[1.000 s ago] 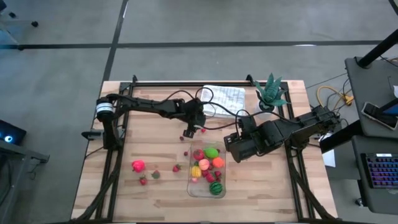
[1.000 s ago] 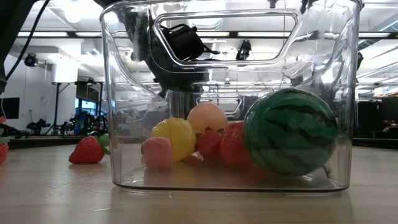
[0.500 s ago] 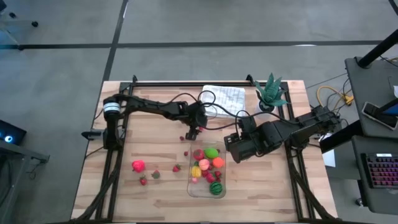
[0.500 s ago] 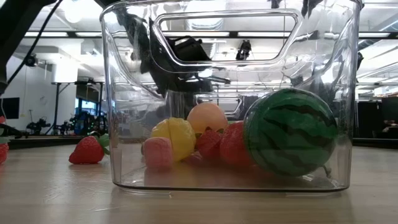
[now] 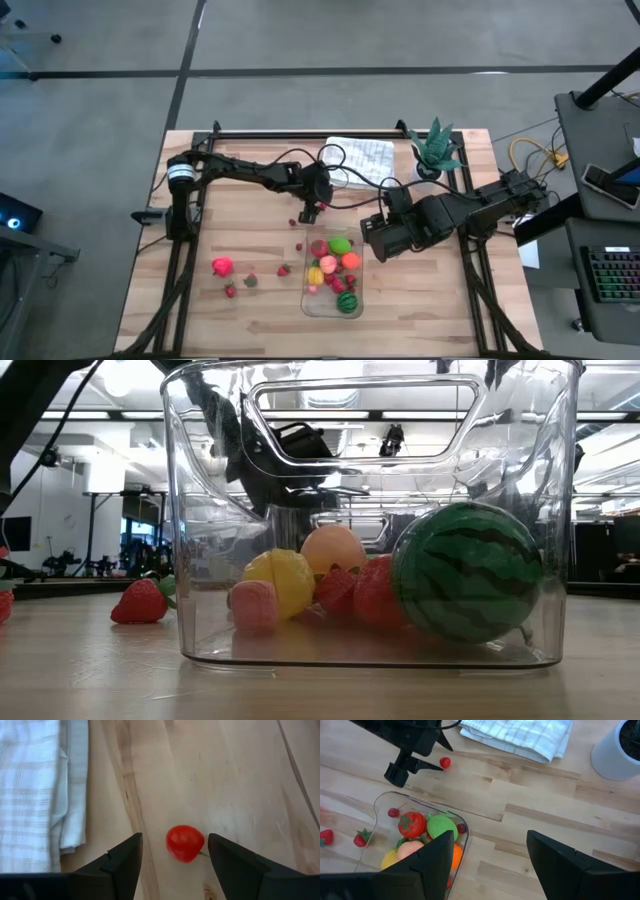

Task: Pick and placing Produce into tupperware
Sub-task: Put the red cherry into the transparent bin

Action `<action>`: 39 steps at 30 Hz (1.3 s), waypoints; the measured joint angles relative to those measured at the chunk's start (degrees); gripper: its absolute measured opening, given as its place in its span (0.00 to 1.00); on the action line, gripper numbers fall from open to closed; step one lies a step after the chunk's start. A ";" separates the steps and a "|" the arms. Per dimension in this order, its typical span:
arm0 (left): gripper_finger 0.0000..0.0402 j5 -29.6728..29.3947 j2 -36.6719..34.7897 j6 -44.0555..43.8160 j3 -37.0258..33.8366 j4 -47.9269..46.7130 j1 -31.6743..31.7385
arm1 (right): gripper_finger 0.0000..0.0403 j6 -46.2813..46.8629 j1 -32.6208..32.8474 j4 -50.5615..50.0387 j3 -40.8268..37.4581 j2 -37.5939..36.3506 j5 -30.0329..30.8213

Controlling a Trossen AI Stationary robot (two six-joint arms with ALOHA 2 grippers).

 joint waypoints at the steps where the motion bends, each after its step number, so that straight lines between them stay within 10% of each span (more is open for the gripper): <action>1: 0.52 0.03 0.02 0.02 -0.09 0.09 0.00 | 0.60 0.01 0.00 -0.02 0.00 0.00 0.00; 16: 0.24 0.97 0.28 0.06 -0.50 0.68 0.39 | 0.60 0.44 0.00 -0.07 0.00 0.00 0.00; 39: 0.22 -2.13 -5.49 1.76 1.53 -2.50 0.76 | 0.60 1.03 -0.02 -0.16 0.00 0.00 -0.02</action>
